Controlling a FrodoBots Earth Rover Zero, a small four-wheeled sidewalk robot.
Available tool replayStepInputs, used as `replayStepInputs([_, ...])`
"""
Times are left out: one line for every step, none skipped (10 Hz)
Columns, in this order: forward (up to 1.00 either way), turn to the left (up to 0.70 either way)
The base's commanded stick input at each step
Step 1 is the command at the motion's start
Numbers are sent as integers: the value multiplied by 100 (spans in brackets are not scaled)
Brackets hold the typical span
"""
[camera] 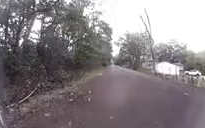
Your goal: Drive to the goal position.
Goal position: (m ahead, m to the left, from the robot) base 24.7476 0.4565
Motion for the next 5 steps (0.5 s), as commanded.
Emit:
replayStepInputs([70, 0])
replayStepInputs([70, 0])
replayStepInputs([70, 0])
replayStepInputs([70, 0])
replayStepInputs([70, 0])
